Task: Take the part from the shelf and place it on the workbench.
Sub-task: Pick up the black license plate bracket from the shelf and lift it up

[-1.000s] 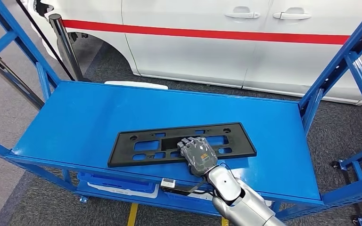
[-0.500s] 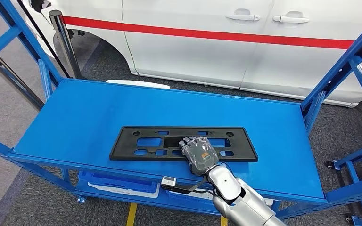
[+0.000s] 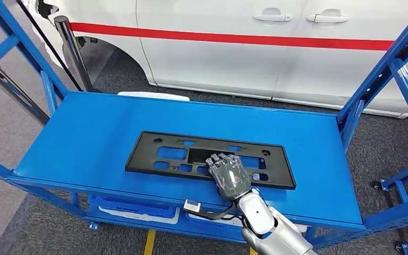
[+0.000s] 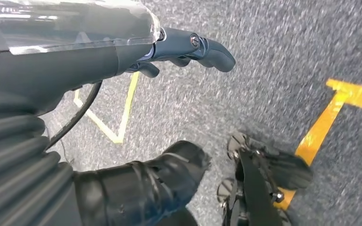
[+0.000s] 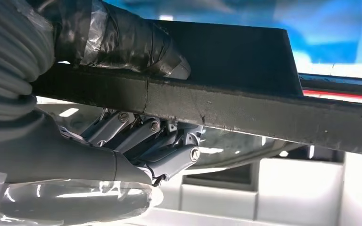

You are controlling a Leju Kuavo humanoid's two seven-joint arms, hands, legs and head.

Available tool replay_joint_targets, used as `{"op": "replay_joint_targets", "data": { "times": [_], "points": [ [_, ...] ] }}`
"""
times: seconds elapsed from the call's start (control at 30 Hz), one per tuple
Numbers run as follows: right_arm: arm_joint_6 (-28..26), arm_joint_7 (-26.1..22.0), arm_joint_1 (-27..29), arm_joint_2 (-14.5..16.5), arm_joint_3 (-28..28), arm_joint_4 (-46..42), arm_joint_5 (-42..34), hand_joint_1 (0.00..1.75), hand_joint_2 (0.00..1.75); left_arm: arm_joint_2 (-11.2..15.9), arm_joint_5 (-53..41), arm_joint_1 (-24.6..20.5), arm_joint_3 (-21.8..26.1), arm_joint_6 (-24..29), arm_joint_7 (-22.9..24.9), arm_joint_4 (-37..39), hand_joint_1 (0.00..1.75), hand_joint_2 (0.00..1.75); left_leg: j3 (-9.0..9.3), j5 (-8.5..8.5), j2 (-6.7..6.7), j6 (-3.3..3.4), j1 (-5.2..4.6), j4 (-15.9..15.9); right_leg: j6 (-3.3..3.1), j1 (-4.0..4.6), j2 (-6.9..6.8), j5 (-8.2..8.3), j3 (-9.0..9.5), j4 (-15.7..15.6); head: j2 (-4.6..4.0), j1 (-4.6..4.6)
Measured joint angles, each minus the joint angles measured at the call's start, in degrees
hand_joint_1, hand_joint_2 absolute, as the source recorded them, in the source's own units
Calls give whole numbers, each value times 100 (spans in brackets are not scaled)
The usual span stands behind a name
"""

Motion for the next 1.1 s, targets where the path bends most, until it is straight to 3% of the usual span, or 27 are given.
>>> {"op": "replay_joint_targets", "data": {
  "times": [0.07, 0.1, 0.13, 0.2, 0.27, 0.4, 0.43, 0.5, 0.57, 0.6, 0.63, 0.67, 0.73, 0.8, 0.9, 0.93, 0.97, 1.03, 1.07, 1.1],
  "points": [
    [-186, 9, 87, 20, -50, -49, 154, 173, 175, -6, -11, 2, 0, -19, 43, 0, 0, 175, -323, -291, 2, -45, 20, 701, -12, 2, -15, 6, -12, 17, 0, -2],
    [-300, 9, 147, 33, -84, -80, 240, 173, 175, -9, -20, 4, 0, -32, 65, 0, 0, 175, -395, -305, 2, -58, 27, 857, -12, 3, -18, 6, -18, 29, 0, -2],
    [-423, 9, 211, 50, -125, -120, 329, 173, 175, -9, -29, 5, -1, -44, 80, 0, 0, 175, -358, -201, 3, -63, 34, 783, -11, 2, -19, 3, -24, 44, 0, -2],
    [-636, 7, 318, 92, -214, -220, 478, 173, 175, -4, -47, 3, -2, -55, 98, 0, 0, 175, -34, 175, 2, -46, 45, 96, 1, 1, -9, -8, -36, 72, 0, -2],
    [-771, 4, 393, 128, -308, -326, 579, 173, 175, 0, -60, -7, -2, -64, 109, 0, 0, 175, 243, 404, -7, -6, 27, -507, 44, 19, 1, -9, -65, 100, 0, 1],
    [-840, -13, 512, 164, -458, -457, 651, 173, 175, -1, -79, -16, -4, -88, 138, 0, 0, 175, 250, 504, -13, 134, 10, -656, 177, 27, 8, 4, -119, 122, 0, 7],
    [-842, -16, 538, 167, -486, -474, 654, 173, 175, -2, -84, -14, -5, -93, 142, 0, 0, 175, 232, 543, 0, 187, 19, -680, 198, 21, 10, -104, -155, 211, 0, 12],
    [-845, -22, 581, 169, -542, -497, 660, 173, 175, -3, -92, -16, -7, -102, 147, 0, 0, 175, 156, 625, 23, 271, 24, -709, 220, 8, 11, -556, -336, 723, 0, 20],
    [-847, -26, 621, 169, -585, -502, 665, 173, 175, -2, -93, -19, -8, -109, 149, 0, 0, 175, 39, 696, 27, 298, 8, -697, 236, 5, 8, -993, -548, 1432, 0, 24],
    [-846, -26, 642, 169, -599, -502, 666, 173, 175, -2, -93, -18, -9, -112, 151, 0, 0, 175, -22, 732, 27, 298, -1, -685, 238, 6, 8, -1062, -567, 1630, 0, 24],
    [-843, -27, 660, 169, -613, -502, 666, 173, 175, -2, -96, -17, -9, -113, 157, 0, 0, 175, -82, 767, 27, 293, -8, -670, 233, 7, 8, -1007, -483, 1620, 0, 23],
    [-837, -32, 672, 169, -626, -502, 667, 173, 175, -2, -101, -16, -9, -115, 168, 0, 0, 175, -138, 802, 26, 283, -13, -656, 218, 8, 8, -866, -298, 1411, 0, 23],
    [-823, -52, 677, 173, -657, -502, 669, 173, 175, -3, -114, -16, -13, -122, 198, 0, 0, 175, -227, 875, 21, 246, -26, -628, 171, 26, 8, -610, 253, 616, 0, 23],
    [-814, -78, 684, 181, -683, -501, 664, 173, 175, -3, -125, -14, -16, -129, 230, 0, 0, 175, -262, 958, 16, 184, -36, -629, 137, 57, 10, -539, 581, 65, 0, 24],
    [-812, -116, 709, 194, -700, -495, 636, 173, 175, 4, -133, 2, -18, -126, 278, 0, 0, 175, -289, 1053, 10, 75, -33, -666, 67, 57, 7, -438, 530, -41, 0, 37],
    [-812, -125, 712, 204, -703, -491, 631, 173, 175, 10, -134, 7, -19, -123, 289, 0, 0, 175, -331, 957, 7, 44, -29, -612, 19, 42, -4, -377, 476, -49, 0, 35],
    [-811, -130, 717, 215, -705, -486, 629, 173, 175, 15, -134, 12, -19, -123, 294, 0, 0, 175, -393, 755, 4, 16, -25, -464, -26, 23, -16, -309, 413, -63, 0, 33],
    [-807, -136, 728, 231, -705, -478, 629, 173, 175, 19, -134, 13, -20, -128, 299, 0, 0, 175, -563, 164, 5, -31, -2, 158, -78, 22, -32, -185, 264, -61, 0, 26],
    [-805, -137, 737, 234, -706, -471, 628, 173, 175, 18, -134, 14, -20, -131, 300, 0, 0, 175, -626, -46, 6, -54, 8, 528, -81, 26, -38, -125, 185, -52, 0, 25],
    [-803, -139, 746, 234, -706, -464, 628, 173, 175, 17, -133, 14, -20, -132, 301, 0, 0, 175, -643, -130, 6, -73, 16, 816, -77, 30, -44, -67, 102, -36, 0, 25]
  ]
}}
